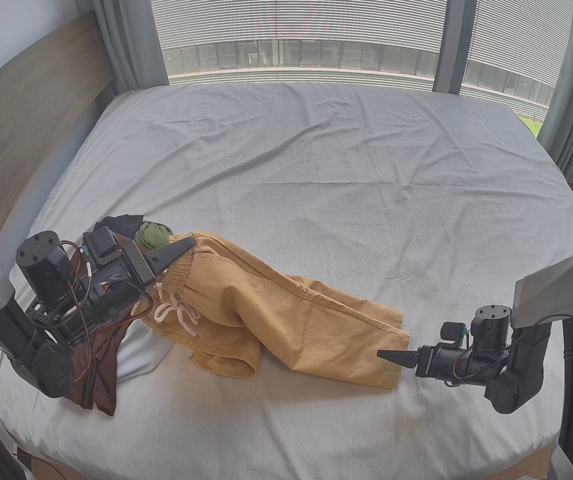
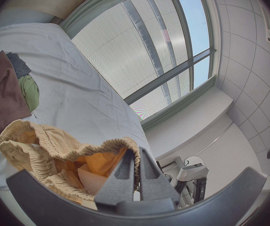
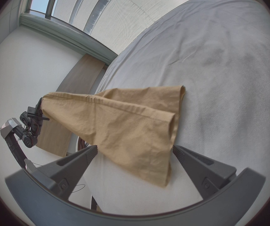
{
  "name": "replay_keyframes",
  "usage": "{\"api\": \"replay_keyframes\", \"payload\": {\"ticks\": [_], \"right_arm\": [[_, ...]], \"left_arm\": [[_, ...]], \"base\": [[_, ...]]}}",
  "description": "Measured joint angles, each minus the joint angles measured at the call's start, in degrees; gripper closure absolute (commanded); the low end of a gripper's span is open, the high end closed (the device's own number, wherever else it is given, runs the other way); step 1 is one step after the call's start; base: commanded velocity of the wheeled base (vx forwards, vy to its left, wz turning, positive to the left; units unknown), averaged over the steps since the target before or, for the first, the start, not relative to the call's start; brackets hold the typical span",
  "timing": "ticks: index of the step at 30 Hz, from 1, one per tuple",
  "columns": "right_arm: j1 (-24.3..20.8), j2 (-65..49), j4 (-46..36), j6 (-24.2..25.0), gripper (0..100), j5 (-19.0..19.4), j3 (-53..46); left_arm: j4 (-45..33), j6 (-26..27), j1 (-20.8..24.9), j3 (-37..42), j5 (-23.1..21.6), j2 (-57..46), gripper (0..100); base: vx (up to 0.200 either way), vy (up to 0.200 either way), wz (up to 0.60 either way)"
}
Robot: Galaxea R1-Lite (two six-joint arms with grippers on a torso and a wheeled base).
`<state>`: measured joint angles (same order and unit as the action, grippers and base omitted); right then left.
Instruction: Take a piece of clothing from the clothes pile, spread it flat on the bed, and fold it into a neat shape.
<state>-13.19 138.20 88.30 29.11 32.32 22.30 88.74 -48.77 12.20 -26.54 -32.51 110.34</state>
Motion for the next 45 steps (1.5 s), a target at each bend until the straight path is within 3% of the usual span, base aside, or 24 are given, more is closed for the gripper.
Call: {"api": "replay_keyframes", "payload": {"ticks": [13, 45], "right_arm": [[-3.51, -3.39, 0.00, 0.55, 0, 0.09, -1.44], [-1.16, -1.55, 0.00, 0.34, 0, -2.44, 3.85]], "left_arm": [[0.00, 0.02, 0.00, 0.00, 0.00, 0.13, 100], [0.00, 0.02, 0.33, 0.06, 0.00, 0.17, 100]], "base": [[0.000, 0.000, 0.00], [0.000, 0.000, 0.00]]}}
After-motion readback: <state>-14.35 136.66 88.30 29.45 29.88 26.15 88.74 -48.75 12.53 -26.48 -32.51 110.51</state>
